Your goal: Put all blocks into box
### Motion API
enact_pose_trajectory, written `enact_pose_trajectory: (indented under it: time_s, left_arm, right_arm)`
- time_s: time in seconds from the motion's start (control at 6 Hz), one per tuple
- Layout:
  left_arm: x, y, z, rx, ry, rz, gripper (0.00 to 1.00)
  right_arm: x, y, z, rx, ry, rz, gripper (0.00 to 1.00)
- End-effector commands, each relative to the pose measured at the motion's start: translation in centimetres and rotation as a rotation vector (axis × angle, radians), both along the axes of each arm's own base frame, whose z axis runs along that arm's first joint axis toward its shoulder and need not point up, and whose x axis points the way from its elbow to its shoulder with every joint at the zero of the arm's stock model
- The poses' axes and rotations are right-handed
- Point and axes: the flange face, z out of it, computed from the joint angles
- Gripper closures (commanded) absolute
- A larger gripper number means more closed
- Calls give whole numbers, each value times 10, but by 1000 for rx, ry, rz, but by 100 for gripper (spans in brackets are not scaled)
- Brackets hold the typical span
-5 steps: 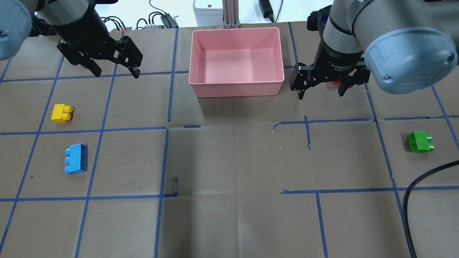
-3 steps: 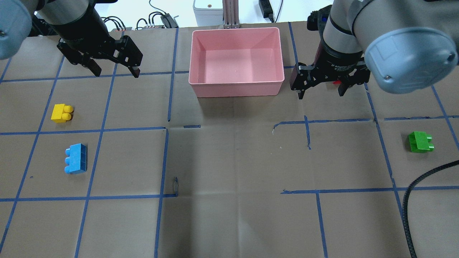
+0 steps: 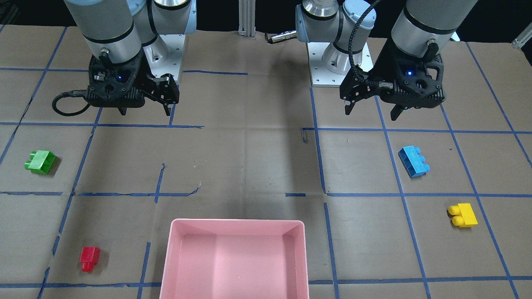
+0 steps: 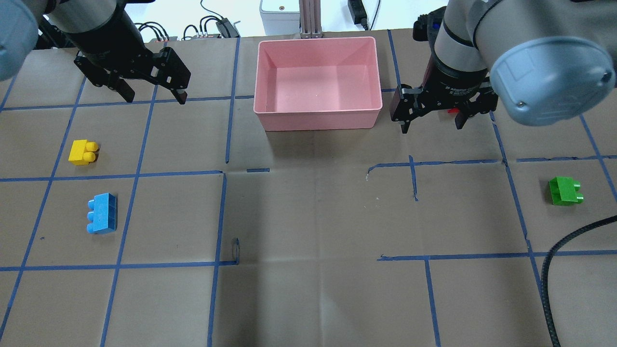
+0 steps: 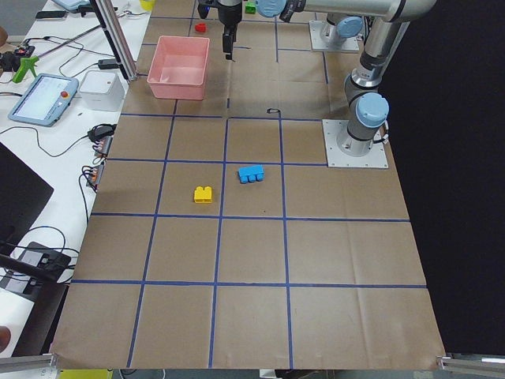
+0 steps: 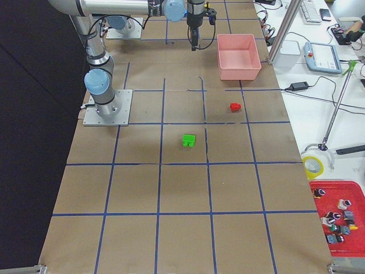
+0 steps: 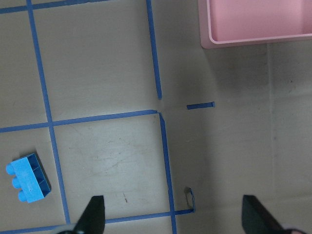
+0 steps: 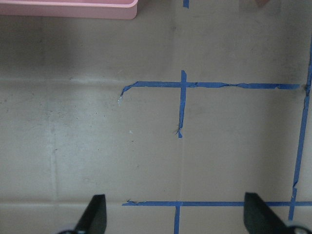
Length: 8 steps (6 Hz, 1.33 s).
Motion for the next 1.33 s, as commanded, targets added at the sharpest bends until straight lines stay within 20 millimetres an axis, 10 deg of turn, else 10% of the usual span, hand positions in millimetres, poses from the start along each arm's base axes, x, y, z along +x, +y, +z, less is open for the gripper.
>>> enact_pose_trajectory:
  time_s: [0.0,0.5,1.17]
  left_arm:
    - [0,4,1,-1,-2,-1,1]
    - [30,4,0,34,-6,-44,1]
    - [271,35,-32,82,13,242,1]
  right_arm:
    - [0,1,-2,10,1,0,0]
    - [1,0,-3,10,-9,8,0]
    - [-1,0,-3,4,0,3,0]
